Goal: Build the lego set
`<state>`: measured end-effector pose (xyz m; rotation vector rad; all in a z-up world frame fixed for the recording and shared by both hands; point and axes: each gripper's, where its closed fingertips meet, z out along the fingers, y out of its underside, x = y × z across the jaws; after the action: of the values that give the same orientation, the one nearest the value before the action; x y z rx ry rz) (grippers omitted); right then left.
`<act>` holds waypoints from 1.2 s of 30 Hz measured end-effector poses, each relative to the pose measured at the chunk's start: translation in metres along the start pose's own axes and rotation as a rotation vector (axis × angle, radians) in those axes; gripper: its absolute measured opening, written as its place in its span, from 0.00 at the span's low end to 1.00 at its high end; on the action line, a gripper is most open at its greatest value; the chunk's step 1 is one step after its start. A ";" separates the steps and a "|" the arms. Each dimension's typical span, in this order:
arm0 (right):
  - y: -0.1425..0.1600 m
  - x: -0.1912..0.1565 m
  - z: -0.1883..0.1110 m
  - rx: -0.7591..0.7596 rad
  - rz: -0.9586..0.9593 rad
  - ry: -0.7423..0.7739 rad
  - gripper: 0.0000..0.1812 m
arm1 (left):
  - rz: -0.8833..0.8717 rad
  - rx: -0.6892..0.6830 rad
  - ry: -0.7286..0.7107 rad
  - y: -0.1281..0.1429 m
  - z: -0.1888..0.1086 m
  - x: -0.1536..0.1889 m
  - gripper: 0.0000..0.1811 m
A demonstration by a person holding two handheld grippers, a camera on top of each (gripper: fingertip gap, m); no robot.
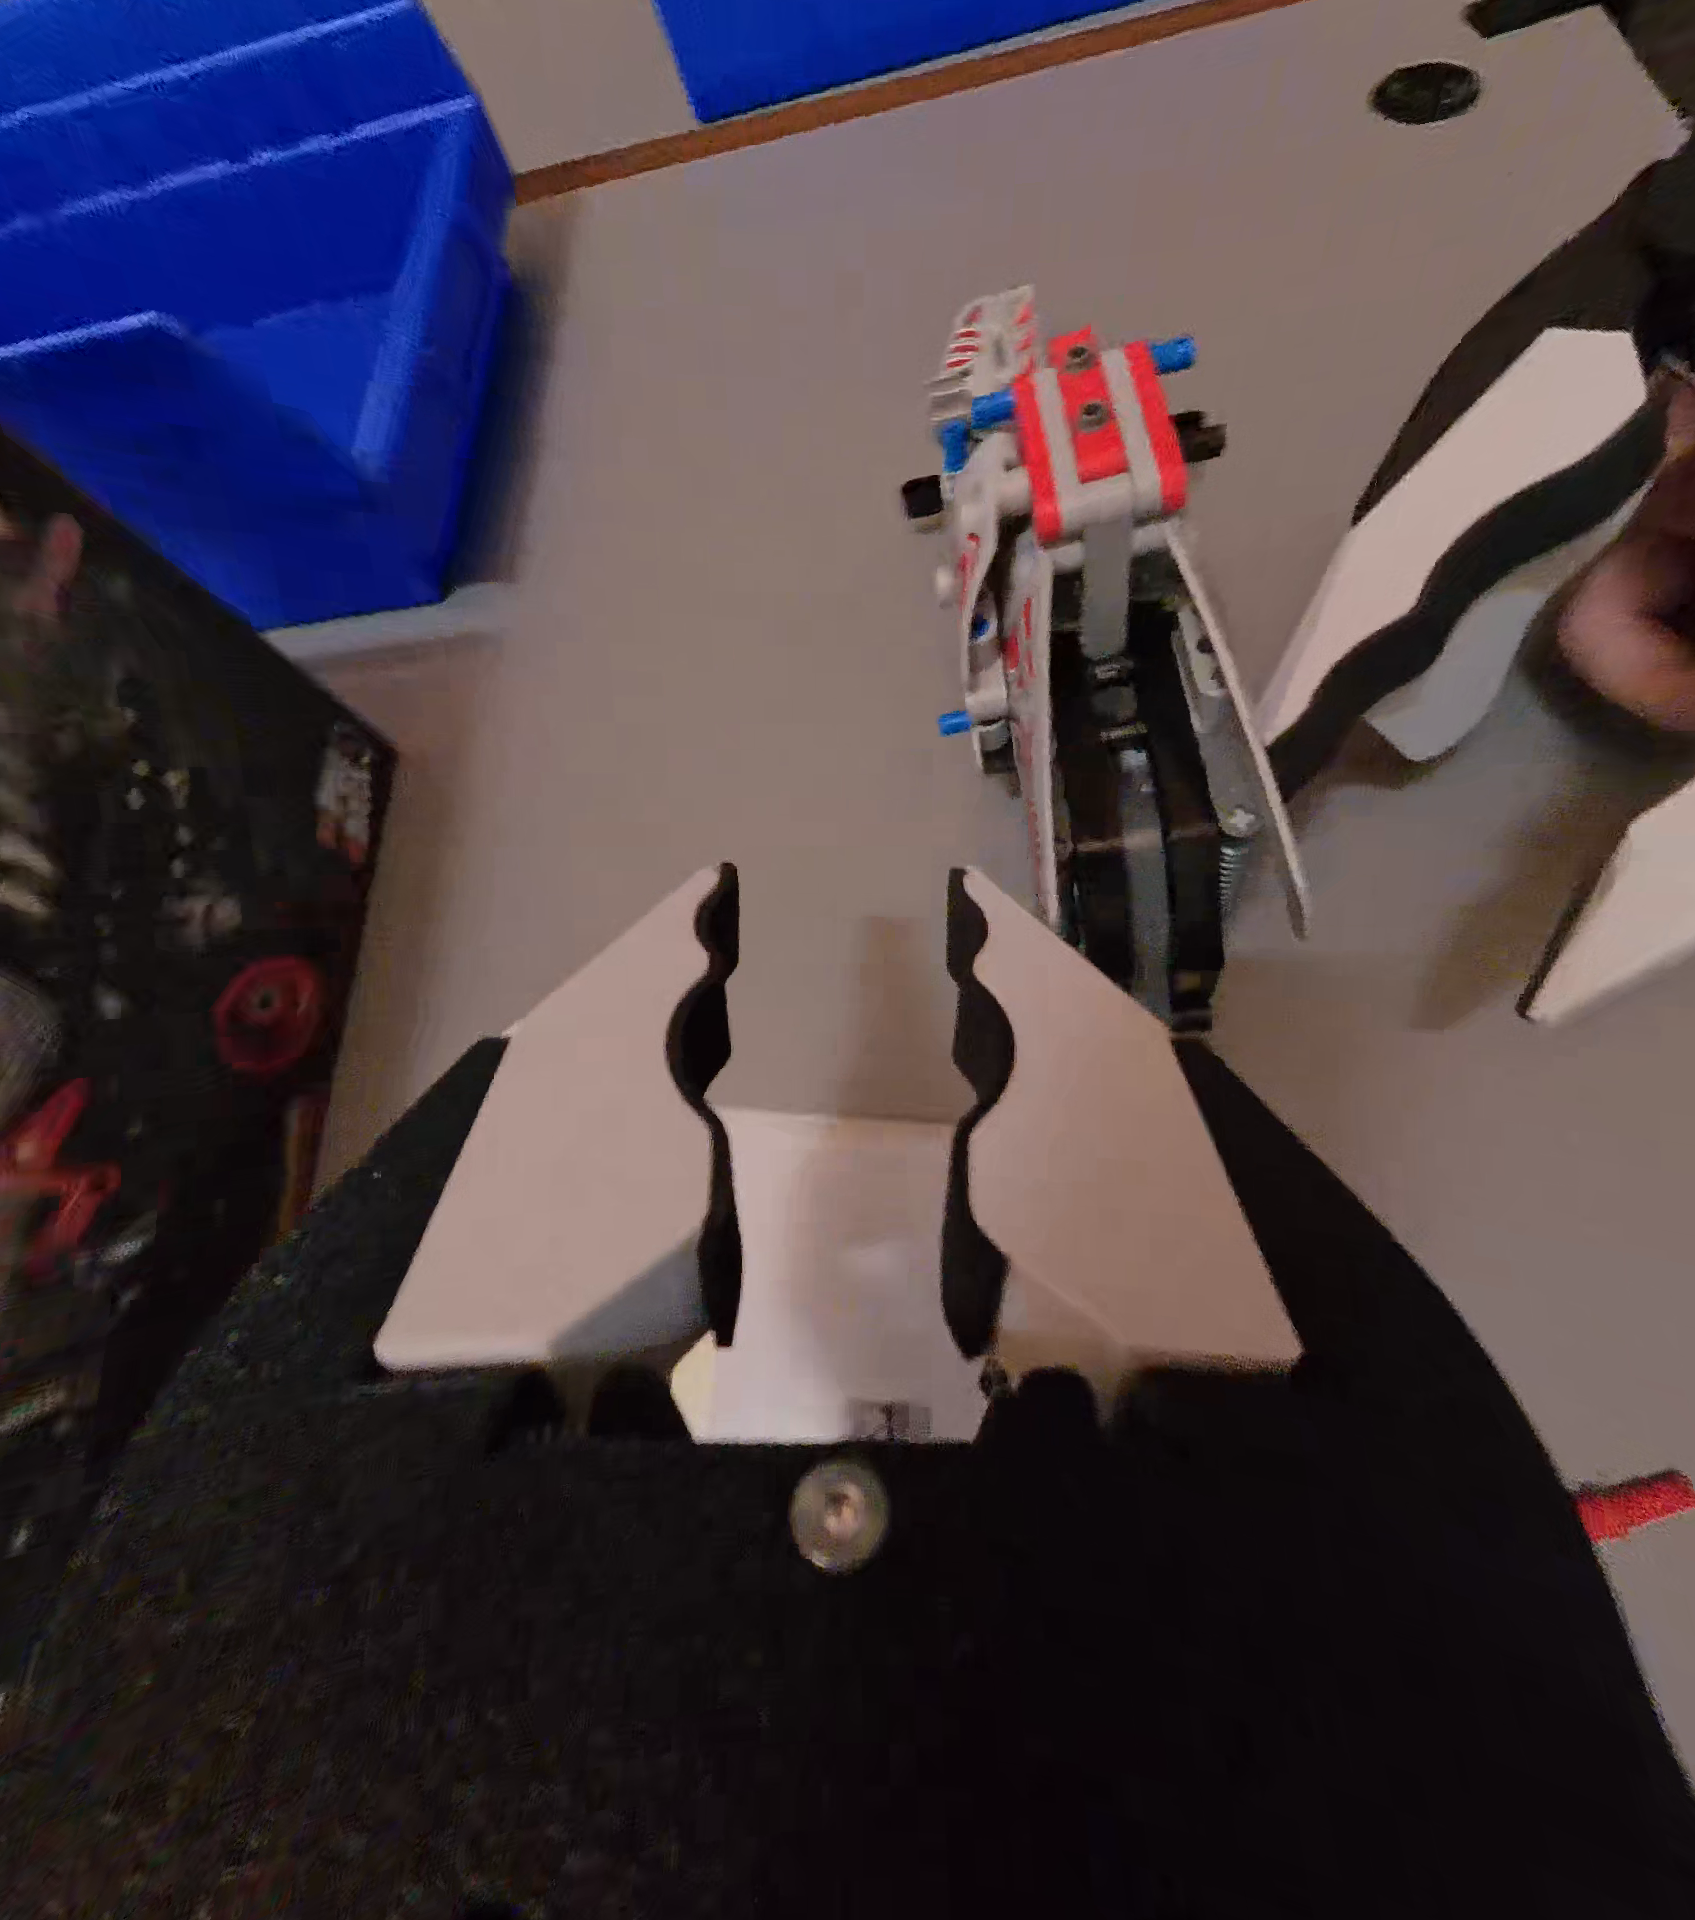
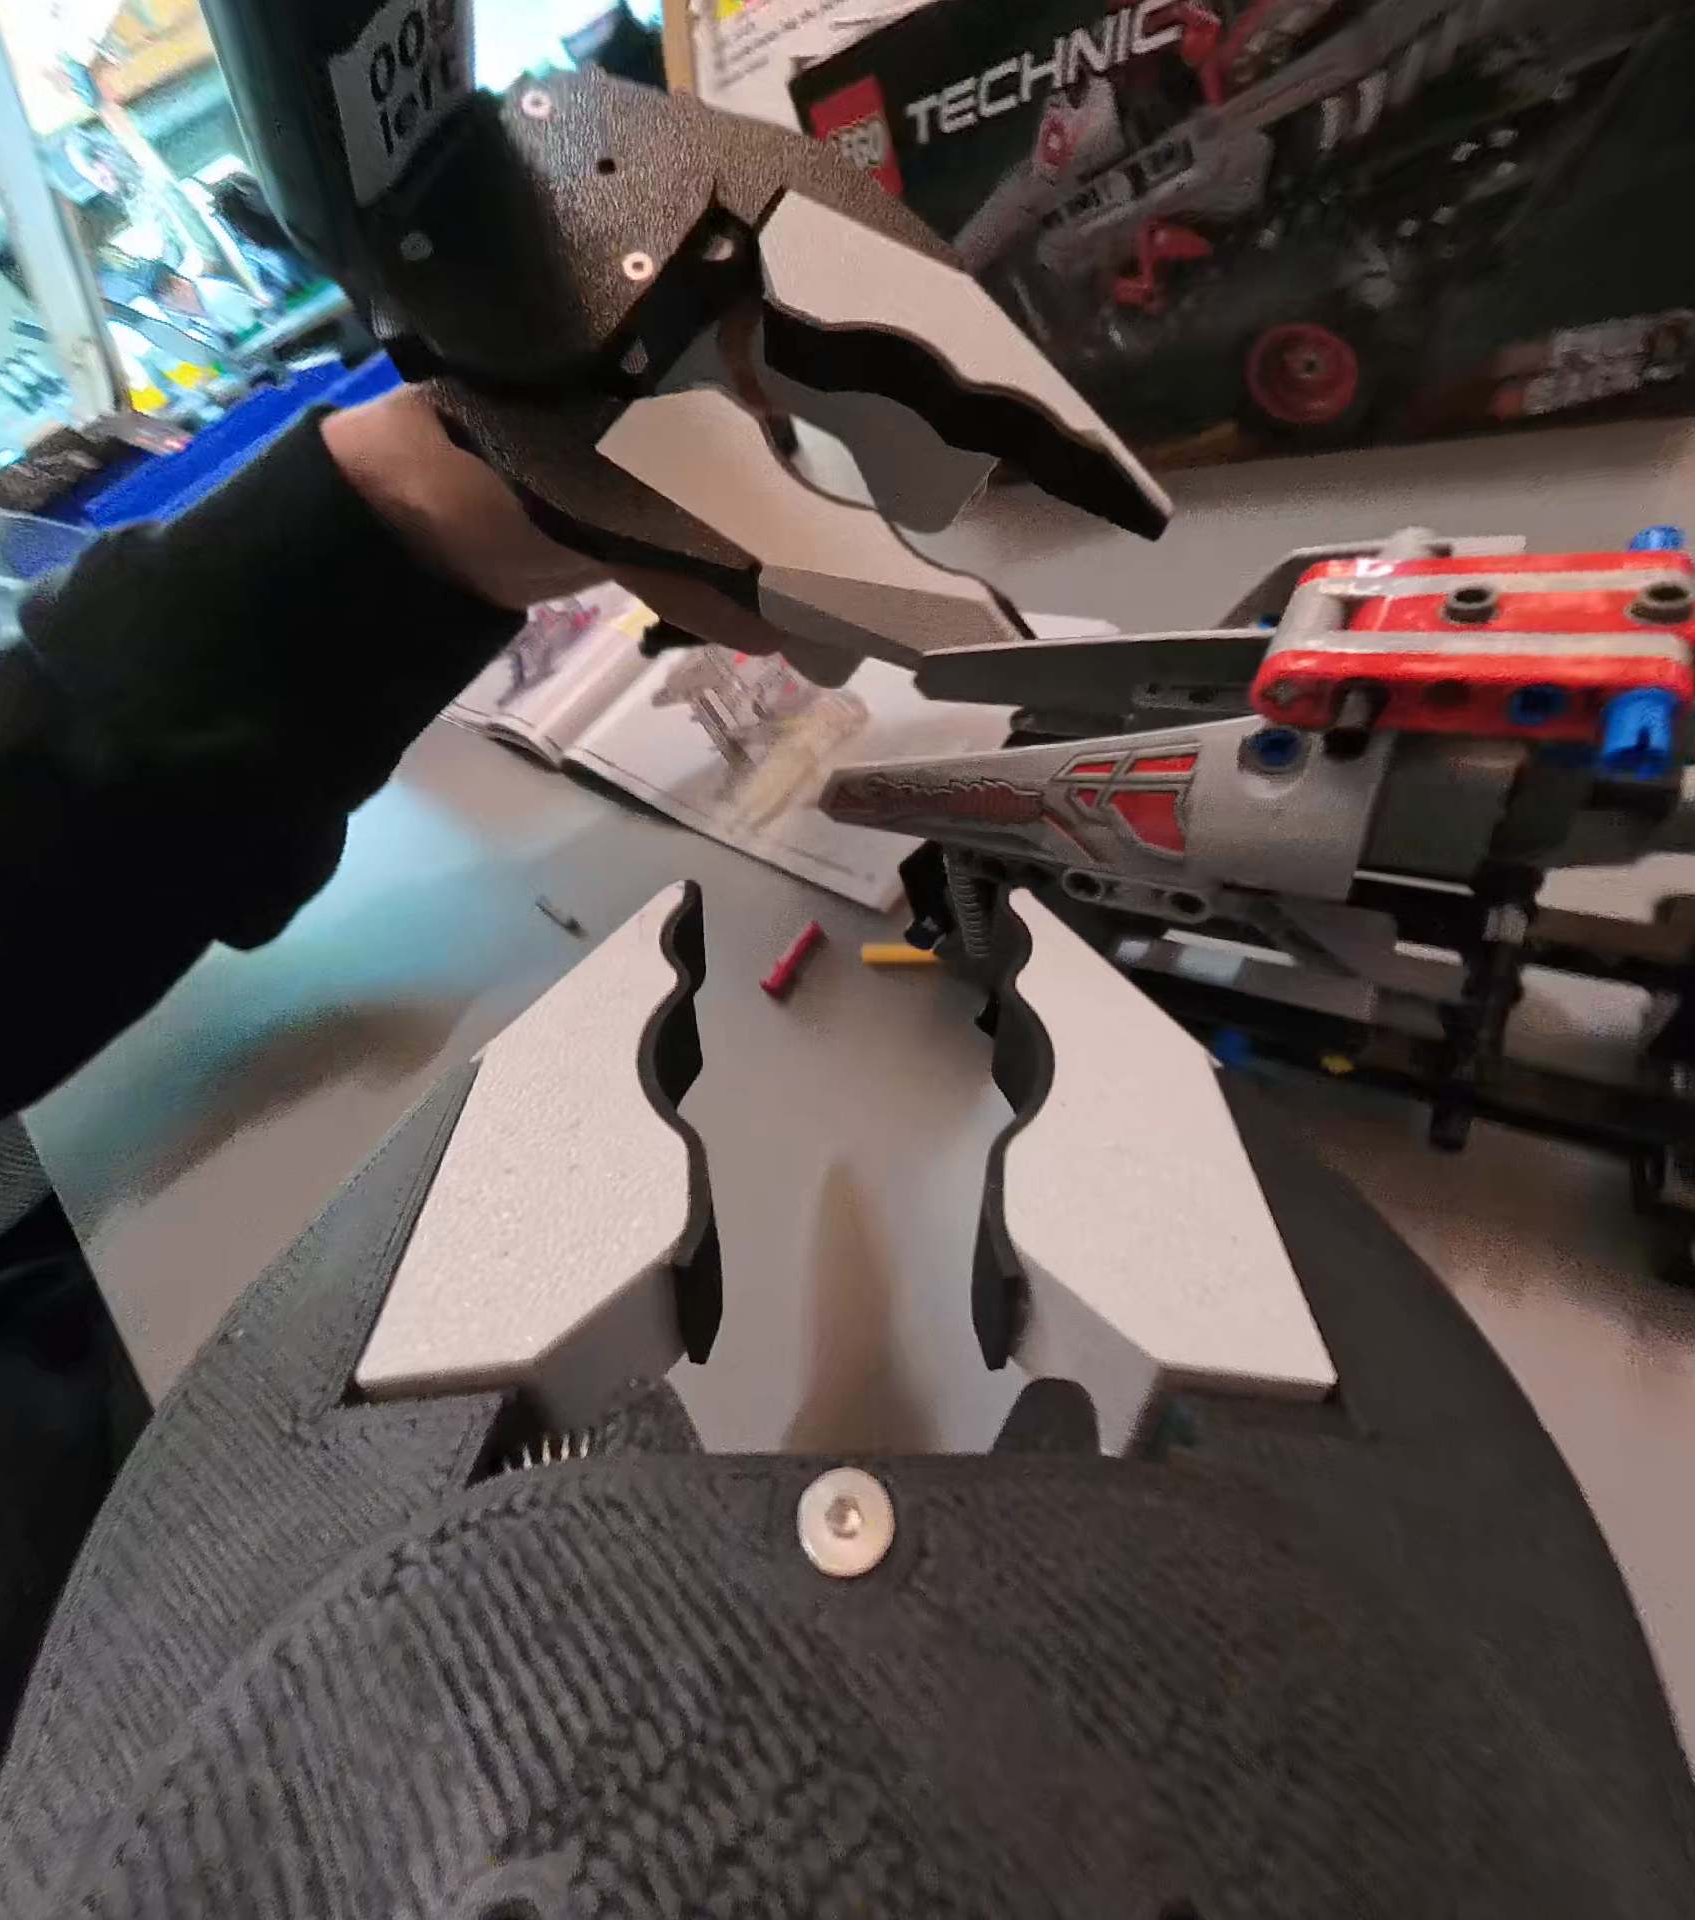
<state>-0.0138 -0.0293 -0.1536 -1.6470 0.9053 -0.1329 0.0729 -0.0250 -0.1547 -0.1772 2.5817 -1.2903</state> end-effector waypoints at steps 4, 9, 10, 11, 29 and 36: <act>-0.007 -0.007 0.023 0.001 0.078 -0.103 0.28 | -0.103 0.027 -0.092 0.019 -0.026 -0.010 0.21; 0.005 -0.019 0.003 -0.085 0.054 -0.154 0.30 | -0.039 -0.062 -0.075 0.046 -0.042 0.028 0.21; 0.008 -0.020 -0.007 -0.114 0.026 -0.159 0.28 | -0.024 -0.087 -0.062 0.050 -0.042 0.038 0.21; 0.008 -0.016 -0.017 -0.137 -0.008 -0.140 0.26 | -0.016 -0.109 -0.053 0.054 -0.041 0.047 0.21; -0.003 0.055 -0.086 -0.215 -0.186 0.194 0.23 | -0.294 -0.319 -0.156 0.063 -0.009 0.088 0.01; 0.005 0.049 -0.090 -0.253 -0.229 0.128 0.23 | -0.202 -0.214 -0.157 0.055 -0.020 0.091 0.01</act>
<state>-0.0307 -0.1300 -0.1492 -1.9951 0.8527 -0.2934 -0.0197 0.0032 -0.2025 -0.5687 2.6129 -1.0113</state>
